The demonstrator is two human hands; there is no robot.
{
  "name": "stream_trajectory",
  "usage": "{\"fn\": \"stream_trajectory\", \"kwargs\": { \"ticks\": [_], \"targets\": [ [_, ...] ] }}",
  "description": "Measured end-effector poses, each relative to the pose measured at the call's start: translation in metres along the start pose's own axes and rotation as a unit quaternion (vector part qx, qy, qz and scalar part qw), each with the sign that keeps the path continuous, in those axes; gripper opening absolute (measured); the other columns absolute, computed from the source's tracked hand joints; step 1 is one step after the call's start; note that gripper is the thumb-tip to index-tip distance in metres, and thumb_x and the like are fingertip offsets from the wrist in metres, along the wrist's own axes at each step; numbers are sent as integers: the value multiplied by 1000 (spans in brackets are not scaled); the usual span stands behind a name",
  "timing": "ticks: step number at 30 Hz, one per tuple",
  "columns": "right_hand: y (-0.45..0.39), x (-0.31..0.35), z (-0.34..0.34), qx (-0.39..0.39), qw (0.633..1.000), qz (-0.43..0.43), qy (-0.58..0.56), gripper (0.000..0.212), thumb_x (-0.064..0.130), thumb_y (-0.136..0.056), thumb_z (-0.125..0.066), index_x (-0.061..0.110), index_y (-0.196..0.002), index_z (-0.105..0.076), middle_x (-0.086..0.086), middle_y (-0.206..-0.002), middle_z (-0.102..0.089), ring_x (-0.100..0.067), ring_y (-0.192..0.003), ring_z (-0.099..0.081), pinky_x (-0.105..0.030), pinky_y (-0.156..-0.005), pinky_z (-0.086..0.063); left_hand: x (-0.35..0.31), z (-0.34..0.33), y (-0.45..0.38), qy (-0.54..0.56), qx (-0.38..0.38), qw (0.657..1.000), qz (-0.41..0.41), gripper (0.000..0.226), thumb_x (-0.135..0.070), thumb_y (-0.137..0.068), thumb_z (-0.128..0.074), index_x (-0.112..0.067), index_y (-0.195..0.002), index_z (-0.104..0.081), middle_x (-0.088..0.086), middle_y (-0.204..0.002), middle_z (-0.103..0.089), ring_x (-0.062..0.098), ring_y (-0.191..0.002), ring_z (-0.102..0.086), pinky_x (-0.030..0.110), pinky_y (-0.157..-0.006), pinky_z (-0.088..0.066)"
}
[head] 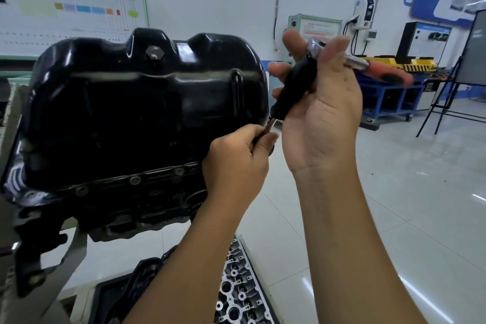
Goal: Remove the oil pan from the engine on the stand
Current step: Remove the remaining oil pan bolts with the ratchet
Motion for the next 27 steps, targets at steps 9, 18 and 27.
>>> {"fn": "stream_trajectory", "kwargs": {
  "ticks": [9,18,27],
  "targets": [
    [2,1,-1,16,1000,16,-15,17,25,-97,-65,14,-106,-55,-2,-98,-75,-20,-72,-67,-31,-65,-46,3,-1,1,-8,-12,1000,15,10,-43,-88,-63,-37,-96,-64,-19,-59,-59,14,-55,-68,38,-54,-54],
    [4,0,2,-1,1000,15,-17,24,24,-88,-75,17,-99,-55,-3,-92,-74,-22,-71,-68,-30,-64,-44,6,-1,1,-23,-44,999,21,20,-48,-86,-67,-31,-84,-57,-15,-56,-59,10,-48,-65,39,-48,-51],
    [4,-1,-1,11,1000,-9,-7,19,29,-107,-50,15,-97,-57,-7,-97,-75,-19,-67,-63,-29,-62,-45,2,-2,0,31,21,999,-4,12,-40,-93,-59,-32,-97,-68,-18,-65,-63,15,-57,-69,41,-52,-56]
  ]
}}
Point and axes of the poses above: each hand's wrist, its own y-axis away from the middle knuckle, its own z-axis out of the back of the hand, x = y × z, the point moved 8 cm from there along -y, towards the middle knuckle
